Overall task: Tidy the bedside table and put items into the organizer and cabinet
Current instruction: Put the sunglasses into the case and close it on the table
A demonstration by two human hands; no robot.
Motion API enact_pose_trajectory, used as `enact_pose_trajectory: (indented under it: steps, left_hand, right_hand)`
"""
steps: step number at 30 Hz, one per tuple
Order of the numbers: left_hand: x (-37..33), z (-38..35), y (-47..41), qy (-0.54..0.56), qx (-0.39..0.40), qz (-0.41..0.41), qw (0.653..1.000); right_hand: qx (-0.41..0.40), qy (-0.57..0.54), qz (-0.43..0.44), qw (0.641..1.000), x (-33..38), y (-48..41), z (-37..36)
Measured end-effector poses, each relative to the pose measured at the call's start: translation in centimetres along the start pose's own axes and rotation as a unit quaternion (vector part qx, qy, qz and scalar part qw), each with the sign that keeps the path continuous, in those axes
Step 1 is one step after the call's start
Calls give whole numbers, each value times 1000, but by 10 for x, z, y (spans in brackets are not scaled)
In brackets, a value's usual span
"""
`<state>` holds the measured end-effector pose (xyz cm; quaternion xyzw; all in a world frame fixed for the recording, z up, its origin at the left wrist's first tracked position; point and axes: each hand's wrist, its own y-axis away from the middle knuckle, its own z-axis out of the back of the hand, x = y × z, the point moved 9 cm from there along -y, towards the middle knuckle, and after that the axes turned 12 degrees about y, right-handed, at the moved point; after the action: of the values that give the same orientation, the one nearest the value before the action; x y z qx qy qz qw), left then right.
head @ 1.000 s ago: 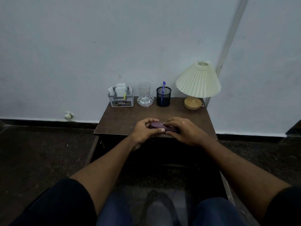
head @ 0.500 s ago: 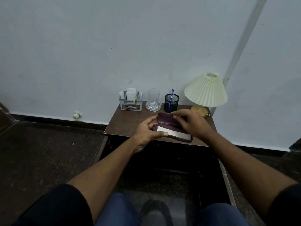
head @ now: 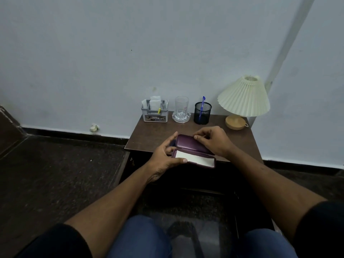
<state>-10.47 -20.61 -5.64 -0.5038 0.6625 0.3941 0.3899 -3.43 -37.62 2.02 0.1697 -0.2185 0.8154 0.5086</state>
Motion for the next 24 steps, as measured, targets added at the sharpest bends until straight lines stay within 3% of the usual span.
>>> enact_pose_trajectory:
  steps: [10,19,24]
  left_hand:
    - [37,58,19,0,-41,62,997]
    - [62,68,14,-12,-58,49,997]
    - [75,69,13,-11,-63,51,997]
  right_hand:
    - [63,-30,0,998,9,-3,-70]
    - [-32,22,-56,998,-29,-24,-59]
    - [0,90,-29,996,-28,-40,-78]
